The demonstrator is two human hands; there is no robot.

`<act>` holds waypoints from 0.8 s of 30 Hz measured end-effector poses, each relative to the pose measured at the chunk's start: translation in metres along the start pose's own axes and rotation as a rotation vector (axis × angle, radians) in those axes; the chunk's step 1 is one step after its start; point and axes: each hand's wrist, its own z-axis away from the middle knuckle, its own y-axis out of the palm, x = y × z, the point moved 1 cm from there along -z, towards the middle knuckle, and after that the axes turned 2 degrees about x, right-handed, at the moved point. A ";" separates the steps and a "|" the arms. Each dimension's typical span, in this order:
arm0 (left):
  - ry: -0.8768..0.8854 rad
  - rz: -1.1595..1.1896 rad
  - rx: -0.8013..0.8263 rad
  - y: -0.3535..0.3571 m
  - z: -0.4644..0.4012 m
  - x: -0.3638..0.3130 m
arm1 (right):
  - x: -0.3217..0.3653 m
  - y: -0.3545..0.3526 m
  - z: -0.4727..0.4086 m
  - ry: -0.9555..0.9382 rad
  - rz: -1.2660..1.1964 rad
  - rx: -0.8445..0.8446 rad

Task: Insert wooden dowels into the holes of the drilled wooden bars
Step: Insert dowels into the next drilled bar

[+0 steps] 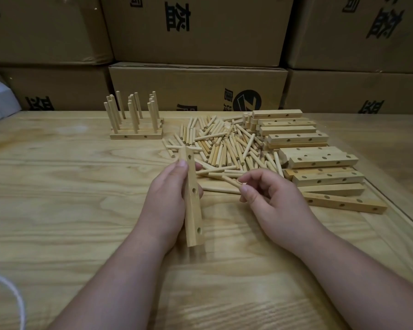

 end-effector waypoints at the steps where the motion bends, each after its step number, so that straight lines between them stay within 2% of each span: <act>1: 0.000 0.015 0.002 0.001 0.000 0.000 | -0.001 0.000 0.000 -0.004 -0.009 -0.007; 6: 0.039 0.086 0.027 0.000 0.000 0.000 | 0.000 0.000 0.000 -0.067 0.035 -0.028; 11: 0.060 0.030 0.067 0.002 0.001 0.000 | 0.017 0.007 0.006 -0.309 0.134 -0.019; 15: 0.019 0.035 0.131 0.006 0.002 0.003 | 0.022 0.015 0.009 -0.380 0.196 0.049; 21: 0.004 -0.061 0.263 0.007 0.003 0.000 | 0.022 0.011 0.009 -0.356 0.041 -0.065; 24: 0.090 -0.097 0.306 0.010 0.007 0.000 | 0.024 0.012 0.008 -0.345 -0.062 -0.142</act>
